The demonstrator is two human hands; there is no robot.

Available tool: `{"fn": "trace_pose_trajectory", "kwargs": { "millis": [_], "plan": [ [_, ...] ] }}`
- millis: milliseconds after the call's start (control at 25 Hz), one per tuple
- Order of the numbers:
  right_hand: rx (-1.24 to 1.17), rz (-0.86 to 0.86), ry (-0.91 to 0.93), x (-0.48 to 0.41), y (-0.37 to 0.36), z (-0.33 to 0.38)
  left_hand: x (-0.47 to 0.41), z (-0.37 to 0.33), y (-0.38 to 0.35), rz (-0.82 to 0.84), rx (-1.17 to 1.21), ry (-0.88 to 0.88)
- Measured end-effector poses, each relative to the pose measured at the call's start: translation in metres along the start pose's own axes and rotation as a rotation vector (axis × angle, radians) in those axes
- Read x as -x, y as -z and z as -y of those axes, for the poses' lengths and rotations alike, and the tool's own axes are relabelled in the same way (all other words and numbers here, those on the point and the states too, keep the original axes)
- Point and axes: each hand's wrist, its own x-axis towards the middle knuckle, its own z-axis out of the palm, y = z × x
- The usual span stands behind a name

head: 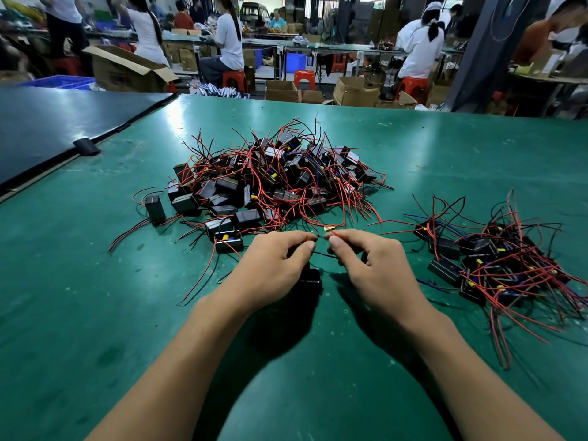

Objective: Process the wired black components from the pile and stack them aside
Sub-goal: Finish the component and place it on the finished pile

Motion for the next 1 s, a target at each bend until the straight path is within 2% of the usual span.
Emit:
{"fn": "trace_pose_trajectory", "kwargs": {
  "millis": [160,280,760,1000],
  "plan": [
    [-0.145,0.035,-0.098,-0.001,0.0004,-0.0011,-0.0006,0.0009,-0.0025,-0.017,-0.006,-0.014],
    [-0.245,0.085,-0.146,0.0001,0.0002,-0.001,-0.0006,0.002,-0.0039,-0.049,0.073,-0.013],
    [-0.125,0.159,-0.085,0.0011,0.003,-0.0002,-0.0017,0.0031,-0.0052,-0.186,0.143,-0.014],
    [-0.177,0.151,-0.121,0.0007,0.0045,0.0,-0.0012,0.0008,-0.0035,-0.19,0.228,-0.011]
  ]
}}
